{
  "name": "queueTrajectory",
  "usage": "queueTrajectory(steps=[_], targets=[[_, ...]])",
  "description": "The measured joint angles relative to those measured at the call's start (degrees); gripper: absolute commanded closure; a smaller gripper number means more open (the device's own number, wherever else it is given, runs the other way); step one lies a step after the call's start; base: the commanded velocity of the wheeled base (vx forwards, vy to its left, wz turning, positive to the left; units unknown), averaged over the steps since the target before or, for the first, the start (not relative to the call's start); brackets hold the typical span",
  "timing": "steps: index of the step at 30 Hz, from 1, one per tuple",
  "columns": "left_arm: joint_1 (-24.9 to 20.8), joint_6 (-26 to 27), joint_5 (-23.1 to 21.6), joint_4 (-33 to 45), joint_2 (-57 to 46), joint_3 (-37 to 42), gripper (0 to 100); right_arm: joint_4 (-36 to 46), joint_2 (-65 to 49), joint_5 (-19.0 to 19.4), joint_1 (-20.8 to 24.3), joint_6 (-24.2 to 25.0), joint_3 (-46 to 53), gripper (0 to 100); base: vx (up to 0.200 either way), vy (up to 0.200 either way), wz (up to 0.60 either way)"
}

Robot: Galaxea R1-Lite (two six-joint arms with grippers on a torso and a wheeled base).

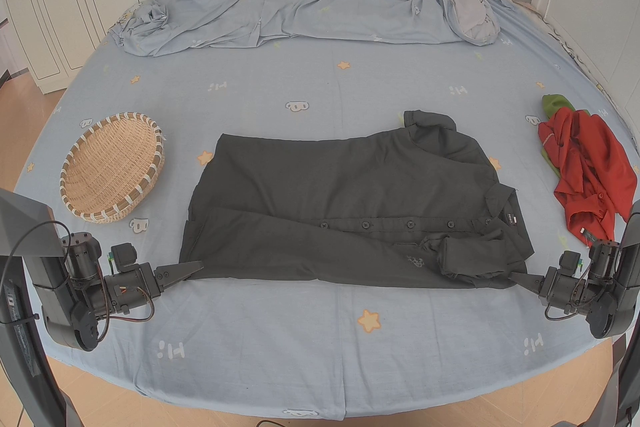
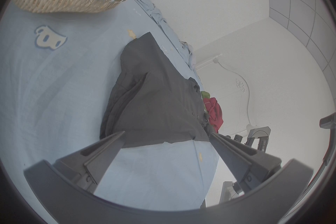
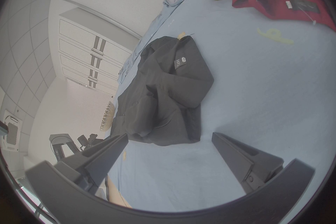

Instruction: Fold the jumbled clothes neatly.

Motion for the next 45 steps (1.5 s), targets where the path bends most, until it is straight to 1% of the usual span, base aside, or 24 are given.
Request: queueTrajectory(steps=[8,14,20,23,42,45], targets=[[0.6,0.2,0.0,0.0,0.2,0.1,0,-0.2,0.0,0.0,-0.3,0.0,0.1,100,0.000,0.000,0.00],[2.6,2.3,0.0,0.1,0.3,0.3,0,-0.3,0.1,0.0,-0.1,0.0,-0.1,100,0.000,0.000,0.00],[3.4,3.7,0.0,0.1,0.1,1.5,0,-0.3,0.1,0.0,0.0,0.0,-0.2,100,0.000,0.000,0.00],[3.6,4.9,0.0,0.1,0.0,2.0,0,-0.3,0.1,0.0,0.0,0.0,-0.2,100,0.000,0.000,0.00],[3.5,6.2,0.4,0.4,-0.8,2.4,0,-0.4,0.1,0.0,-0.1,0.0,-0.2,100,0.000,0.000,0.00],[4.0,6.6,0.4,0.4,-0.9,2.4,0,-0.4,0.1,0.1,-0.2,0.0,-0.2,100,0.000,0.000,0.00]])
